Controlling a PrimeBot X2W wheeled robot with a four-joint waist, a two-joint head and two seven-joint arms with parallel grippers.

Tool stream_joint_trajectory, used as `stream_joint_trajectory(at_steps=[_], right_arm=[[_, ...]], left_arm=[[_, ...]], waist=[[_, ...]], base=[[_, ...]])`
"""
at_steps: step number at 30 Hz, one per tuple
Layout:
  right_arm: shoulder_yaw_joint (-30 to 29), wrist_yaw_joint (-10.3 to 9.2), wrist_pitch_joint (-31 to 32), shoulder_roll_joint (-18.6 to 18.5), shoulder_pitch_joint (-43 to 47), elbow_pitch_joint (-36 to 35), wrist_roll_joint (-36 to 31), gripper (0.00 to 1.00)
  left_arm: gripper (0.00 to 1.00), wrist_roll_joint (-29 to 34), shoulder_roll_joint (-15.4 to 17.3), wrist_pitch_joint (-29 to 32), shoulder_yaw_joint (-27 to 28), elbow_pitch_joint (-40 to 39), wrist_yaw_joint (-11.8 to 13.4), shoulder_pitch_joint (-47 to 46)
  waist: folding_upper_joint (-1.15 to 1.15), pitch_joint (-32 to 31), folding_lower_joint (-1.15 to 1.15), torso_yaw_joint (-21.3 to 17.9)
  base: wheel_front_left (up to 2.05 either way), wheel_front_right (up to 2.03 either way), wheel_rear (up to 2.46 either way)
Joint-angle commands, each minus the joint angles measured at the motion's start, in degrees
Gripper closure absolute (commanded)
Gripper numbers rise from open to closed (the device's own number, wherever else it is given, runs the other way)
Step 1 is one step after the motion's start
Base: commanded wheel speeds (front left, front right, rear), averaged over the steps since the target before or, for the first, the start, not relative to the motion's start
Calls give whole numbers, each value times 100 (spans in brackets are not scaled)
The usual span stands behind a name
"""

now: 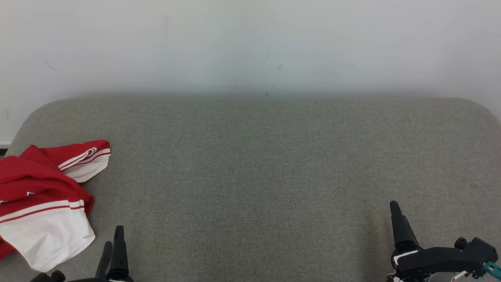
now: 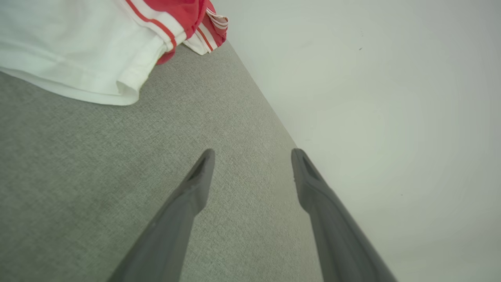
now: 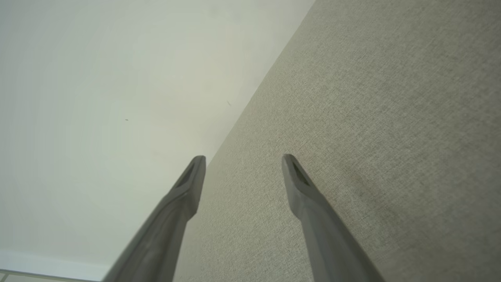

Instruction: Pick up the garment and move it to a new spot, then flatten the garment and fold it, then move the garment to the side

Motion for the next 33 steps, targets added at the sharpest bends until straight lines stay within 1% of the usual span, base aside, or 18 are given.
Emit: stream_joint_trajectory(at_steps=[1,16,17,33], right_arm=[[-6,29,-68,-13,-131,-67,-237,0],[57,34,-361,-30,-123,20,-1598,0],[57,34,-361,-30,-123,20,-1598,0],[137,38,-628,-69,-153,168,-2754,0]], left_arm=[[0,274,31,-62,-18,-77,14,8],[0,1660,37,-356,-110,-28,66,83],[0,1660,37,-356,-110,-28,66,83],[0,2851,58,-630,-221,-69,129,142]], waist=[[0,-1,0,-1],[0,7,0,-18],[0,7,0,-18],[0,38,0,-37]], base=[[0,0,0],[0,0,0],[0,0,0],[0,0,0]])
